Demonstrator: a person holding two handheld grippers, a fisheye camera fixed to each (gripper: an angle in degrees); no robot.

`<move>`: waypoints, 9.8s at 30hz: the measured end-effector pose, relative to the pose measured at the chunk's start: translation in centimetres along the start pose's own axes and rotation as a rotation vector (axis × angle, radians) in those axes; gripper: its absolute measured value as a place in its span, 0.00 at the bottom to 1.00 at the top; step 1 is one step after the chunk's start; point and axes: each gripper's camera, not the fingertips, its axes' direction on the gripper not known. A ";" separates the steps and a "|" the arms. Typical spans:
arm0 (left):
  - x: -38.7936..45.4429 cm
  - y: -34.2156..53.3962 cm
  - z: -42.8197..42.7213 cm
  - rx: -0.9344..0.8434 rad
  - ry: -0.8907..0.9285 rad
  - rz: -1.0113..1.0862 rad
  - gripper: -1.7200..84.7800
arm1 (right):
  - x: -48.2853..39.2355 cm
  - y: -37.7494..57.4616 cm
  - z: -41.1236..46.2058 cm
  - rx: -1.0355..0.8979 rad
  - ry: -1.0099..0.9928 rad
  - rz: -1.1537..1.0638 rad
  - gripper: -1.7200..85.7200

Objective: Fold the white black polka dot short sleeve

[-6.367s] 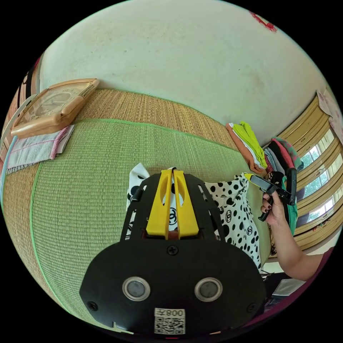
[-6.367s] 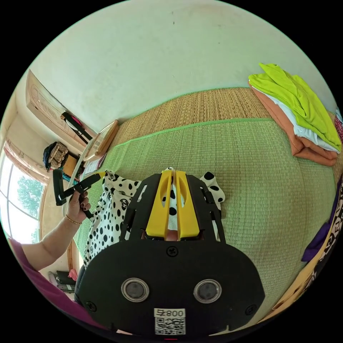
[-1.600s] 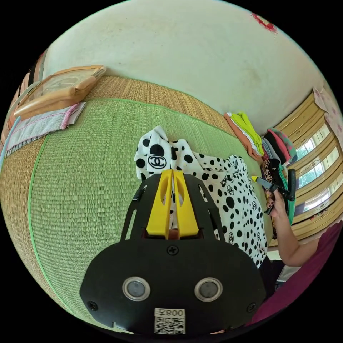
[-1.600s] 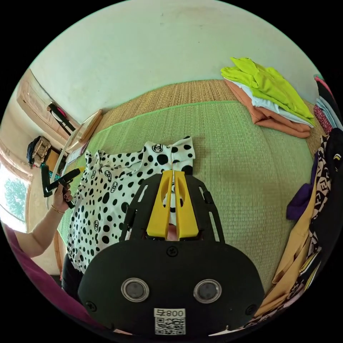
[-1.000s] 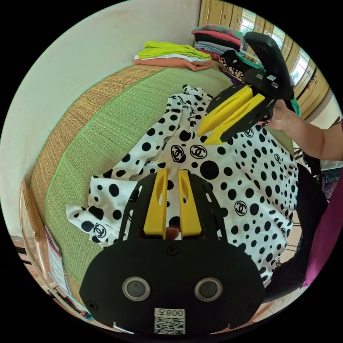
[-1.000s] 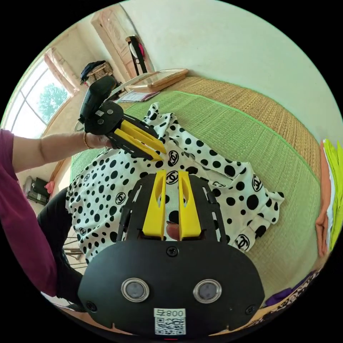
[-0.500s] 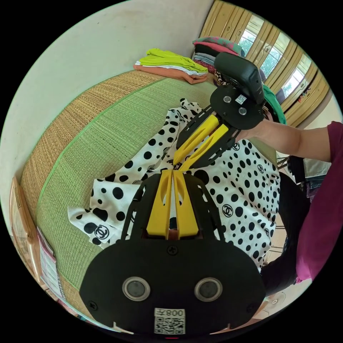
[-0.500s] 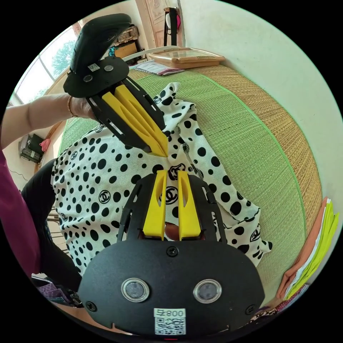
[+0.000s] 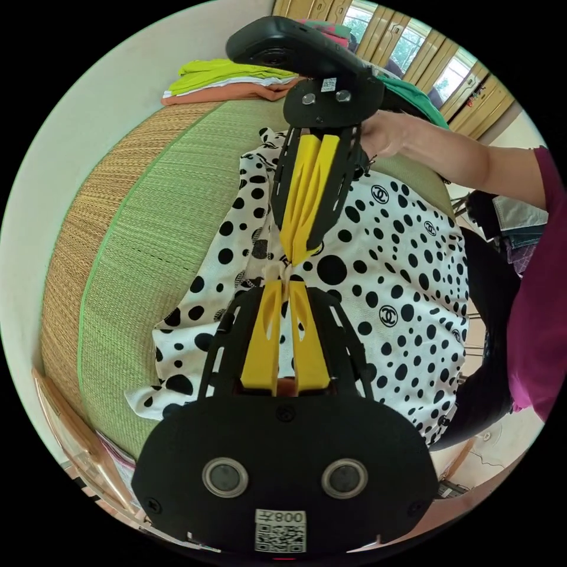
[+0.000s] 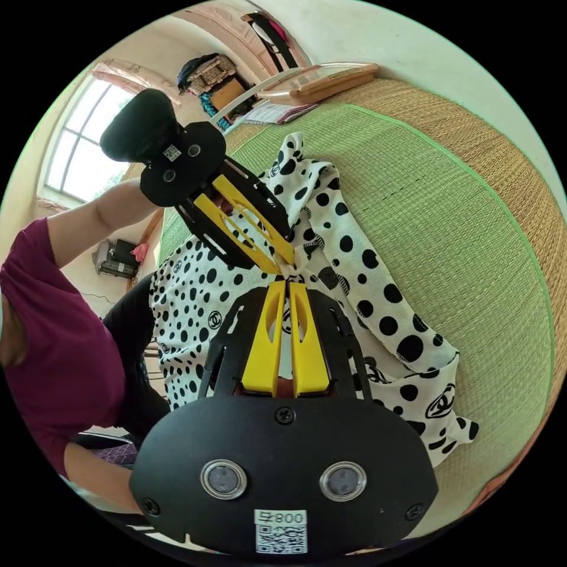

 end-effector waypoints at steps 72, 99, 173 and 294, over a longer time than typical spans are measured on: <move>-8.4 -5.9 3.3 -0.194 0.074 0.136 0.03 | 7.0 -2.1 -4.9 0.081 -0.072 0.027 0.03; -13.5 -2.9 4.6 -0.188 0.217 -0.049 0.08 | 9.7 2.3 -8.3 0.042 -0.101 0.144 0.02; -1.7 17.6 -10.6 0.377 -0.105 -0.837 0.02 | 2.0 18.6 -12.4 0.510 0.287 0.659 0.02; 18.9 33.8 -26.1 0.401 0.047 -1.129 0.04 | -10.0 27.7 -14.1 0.332 0.370 0.934 0.05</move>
